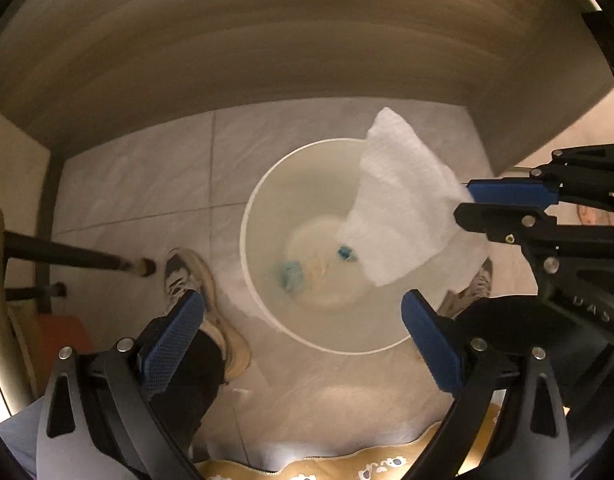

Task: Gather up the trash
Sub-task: 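Carry the tissue and paper to the bin and open both grippers, then grasp the red knotted cord with the left gripper while the right grasps the white foam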

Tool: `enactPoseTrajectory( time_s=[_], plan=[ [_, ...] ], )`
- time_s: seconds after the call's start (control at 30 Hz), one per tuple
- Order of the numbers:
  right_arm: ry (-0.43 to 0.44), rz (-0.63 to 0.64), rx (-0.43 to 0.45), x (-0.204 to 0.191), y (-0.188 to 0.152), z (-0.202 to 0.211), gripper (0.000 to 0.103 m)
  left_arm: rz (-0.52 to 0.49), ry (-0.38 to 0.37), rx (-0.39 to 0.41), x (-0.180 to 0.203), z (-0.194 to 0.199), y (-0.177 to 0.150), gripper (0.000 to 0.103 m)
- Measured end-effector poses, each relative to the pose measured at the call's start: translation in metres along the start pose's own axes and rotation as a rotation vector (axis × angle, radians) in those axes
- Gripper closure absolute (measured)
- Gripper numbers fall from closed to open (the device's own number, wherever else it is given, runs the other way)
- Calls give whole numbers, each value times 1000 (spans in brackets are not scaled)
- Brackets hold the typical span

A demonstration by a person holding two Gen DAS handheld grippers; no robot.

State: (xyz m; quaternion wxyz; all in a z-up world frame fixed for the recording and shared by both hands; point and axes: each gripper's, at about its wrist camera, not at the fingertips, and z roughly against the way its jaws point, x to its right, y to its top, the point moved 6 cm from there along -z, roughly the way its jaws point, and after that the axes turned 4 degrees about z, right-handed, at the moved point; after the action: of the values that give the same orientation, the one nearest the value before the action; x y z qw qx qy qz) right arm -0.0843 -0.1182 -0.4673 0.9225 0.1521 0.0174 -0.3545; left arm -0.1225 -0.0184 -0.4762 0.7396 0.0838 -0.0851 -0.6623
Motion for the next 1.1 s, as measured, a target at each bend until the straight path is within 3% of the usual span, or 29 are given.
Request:
enactPoseTrajectory(
  time_s=[0.03,0.07,0.13,0.17,0.3,0.47,0.67,0.83,1.0,1.1],
  plan=[
    [5,-1,-7,-3,1,-3,87,7,13,0,-4,-1,0,6],
    [11,-7,-23,-5,2,-8,73,13,22,-4,-6,-1,-1,6],
    [-58,-32,-66,5,2,-17,30,20,43,-4,-15,-1,3,6],
    [-109,-57,-86,12,2,-19,16,23,53,-1,-18,2,3,6],
    [-68,-119,-49,18,11,2,13,69,56,1,-30,20,9,6],
    [-145,15,81,2,31,84,13,60,75,108,-50,88,24,6],
    [-239,116,377,-19,75,261,5,72,112,271,-81,210,54,6],
    [-302,44,587,-3,112,400,5,93,87,406,-85,309,101,6],
    [-400,-89,581,63,150,440,5,9,64,477,-48,367,169,6],
    [-367,-203,538,112,173,429,5,-18,-11,487,-17,377,216,6]
  ],
)
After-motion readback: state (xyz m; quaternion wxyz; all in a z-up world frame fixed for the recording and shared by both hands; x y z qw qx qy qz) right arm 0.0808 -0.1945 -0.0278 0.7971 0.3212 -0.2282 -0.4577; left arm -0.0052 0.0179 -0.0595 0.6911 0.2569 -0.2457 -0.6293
